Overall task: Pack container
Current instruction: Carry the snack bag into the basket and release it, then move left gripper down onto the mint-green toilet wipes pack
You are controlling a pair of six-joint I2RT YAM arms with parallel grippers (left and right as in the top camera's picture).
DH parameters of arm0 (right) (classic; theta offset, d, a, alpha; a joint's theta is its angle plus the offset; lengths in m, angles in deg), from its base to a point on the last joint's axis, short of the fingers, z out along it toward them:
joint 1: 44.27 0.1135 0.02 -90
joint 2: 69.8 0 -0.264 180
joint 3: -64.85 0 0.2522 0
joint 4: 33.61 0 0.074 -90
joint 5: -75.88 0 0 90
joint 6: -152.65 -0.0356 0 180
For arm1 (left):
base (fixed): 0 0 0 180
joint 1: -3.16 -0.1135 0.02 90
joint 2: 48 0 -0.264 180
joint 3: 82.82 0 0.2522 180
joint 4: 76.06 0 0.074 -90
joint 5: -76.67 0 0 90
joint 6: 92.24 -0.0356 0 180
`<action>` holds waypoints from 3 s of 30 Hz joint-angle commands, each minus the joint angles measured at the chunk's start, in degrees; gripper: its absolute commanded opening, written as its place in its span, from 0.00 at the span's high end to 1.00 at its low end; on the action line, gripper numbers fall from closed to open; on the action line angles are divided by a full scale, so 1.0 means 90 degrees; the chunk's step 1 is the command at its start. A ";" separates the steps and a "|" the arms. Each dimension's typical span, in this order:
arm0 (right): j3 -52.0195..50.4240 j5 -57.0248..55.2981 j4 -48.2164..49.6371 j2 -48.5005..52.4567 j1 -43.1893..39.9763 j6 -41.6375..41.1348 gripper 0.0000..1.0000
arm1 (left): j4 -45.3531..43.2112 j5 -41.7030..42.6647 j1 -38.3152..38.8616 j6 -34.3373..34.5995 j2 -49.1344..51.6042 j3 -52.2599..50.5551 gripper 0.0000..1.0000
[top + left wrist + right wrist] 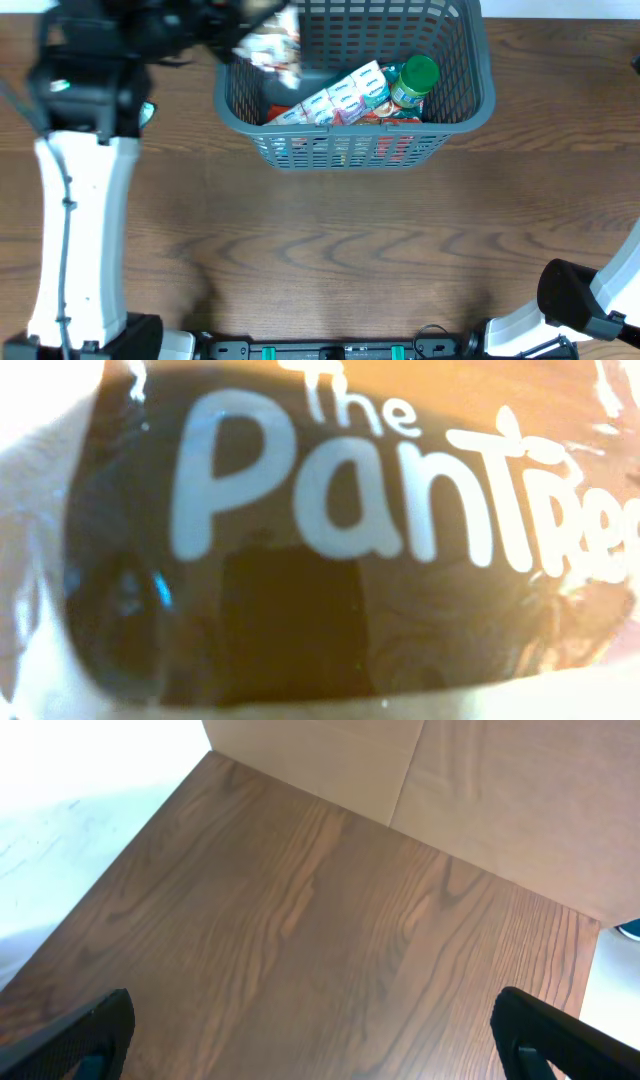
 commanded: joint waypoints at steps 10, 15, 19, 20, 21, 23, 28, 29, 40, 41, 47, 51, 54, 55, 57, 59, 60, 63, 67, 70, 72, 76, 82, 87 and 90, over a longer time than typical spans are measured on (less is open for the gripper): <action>-0.0027 -0.0041 -0.0005 0.0012 -0.0029 -0.0109 0.01 | -0.0260 -0.0971 0.1027 0.0027 0.1443 0.0070 0.94; -0.0024 -0.0041 -0.0005 0.0012 -0.0029 -0.0112 0.01 | -0.0248 -0.1256 0.1037 0.0007 0.1899 0.0070 0.94; -0.0027 -0.0041 -0.0005 0.0012 -0.0029 -0.0112 0.01 | -0.0155 -0.1513 0.1039 0.0012 0.2147 0.0066 0.94; -0.0024 -0.0041 -0.0005 0.0012 -0.0029 -0.0112 0.01 | -0.0107 -0.1625 0.1037 0.0012 0.2205 0.0063 0.94; -0.0027 -0.0044 -0.0005 0.0012 -0.0029 -0.0112 0.01 | -0.0019 -0.1855 0.1037 0.0012 0.2278 0.0063 0.94; -0.0027 -0.0041 -0.0005 0.0012 -0.0029 -0.0109 0.01 | 0.0143 -0.2297 0.1037 0.0015 0.2387 0.0063 0.94; -0.0027 -0.0041 -0.0005 0.0012 -0.0029 -0.0112 0.01 | 0.0692 -0.3303 0.1015 0.0163 0.2676 0.0041 0.94; -0.0027 -0.0041 -0.0005 0.0012 -0.0029 -0.0109 0.01 | 0.0799 -0.3480 0.1008 0.0265 0.2730 0.0036 0.94; -0.0027 -0.0041 -0.0005 0.0012 -0.0029 -0.0112 0.01 | 0.1052 -0.3487 0.0991 0.0350 0.2851 0.0036 0.20; -0.0027 -0.0041 -0.0005 0.0012 -0.0029 -0.0112 0.01 | 0.1059 -0.3487 0.0991 0.0376 0.2824 0.0036 0.05; -0.0027 -0.0041 -0.0005 0.0012 -0.0029 -0.0109 0.01 | 0.1064 -0.3266 0.0988 0.0442 0.2387 0.0049 0.01; -0.0027 -0.0041 -0.0005 0.0012 -0.0029 -0.0109 0.01 | 0.1008 -0.3281 0.0976 0.0435 0.1763 0.0049 0.01; -0.0027 -0.0044 -0.0005 0.0012 -0.0029 -0.0109 0.01 | 0.0971 -0.3742 0.0918 0.0437 0.1146 0.0092 0.01; -0.0027 -0.0041 -0.0005 0.0012 -0.0029 -0.0109 0.01 | 0.0976 -0.4034 0.0889 0.0440 0.0906 0.0100 0.01; -0.0027 -0.0041 -0.0005 0.0012 -0.0029 -0.0109 0.01 | 0.1049 -0.4726 0.0806 0.0437 0.0437 0.0102 0.01; -0.0027 -0.0041 -0.0005 0.0012 -0.0029 -0.0109 0.01 | 0.1195 -0.5472 0.0704 0.0437 0.0070 0.0102 0.01; -0.0027 -0.0044 -0.0005 0.0012 -0.0029 -0.0112 0.01 | 0.1321 -0.5952 0.0624 0.0437 -0.0112 0.0102 0.01; -0.0027 -0.0041 -0.0005 0.0012 -0.0029 -0.0112 0.01 | 0.1753 -0.7213 0.0308 0.0447 -0.0444 0.0102 0.01; -0.0027 -0.0041 -0.0005 0.0012 -0.0029 -0.0112 0.01 | 0.2414 -0.7779 -0.0432 0.0896 -0.0532 0.0100 0.01; -0.0024 -0.0041 -0.0005 0.0012 -0.0029 -0.0109 0.01 | 0.2922 -0.7774 -0.1115 0.1246 -0.0369 0.0058 0.01; -0.0027 -0.0041 -0.0005 0.0012 -0.0029 -0.0112 0.01 | 0.3160 -0.7747 -0.1532 0.1275 -0.0209 -0.0022 0.01; -0.0027 -0.0041 -0.0005 0.0012 -0.0029 -0.0112 0.01 | 0.3339 -0.7550 -0.2225 0.1093 0.0250 -0.0155 0.01; -0.0027 -0.0041 -0.0005 0.0012 -0.0029 -0.0109 0.01 | 0.3332 -0.6773 -0.2837 0.0658 0.1171 -0.0160 0.01; -0.0027 -0.0041 -0.0005 0.0012 -0.0029 -0.0109 0.01 | 0.3303 -0.6428 -0.2907 -0.0126 0.2011 -0.0160 0.01; -0.0027 -0.0044 -0.0005 0.0012 -0.0029 -0.0109 0.01 | 0.3303 -0.6421 -0.2875 -0.0566 0.2533 -0.0160 0.01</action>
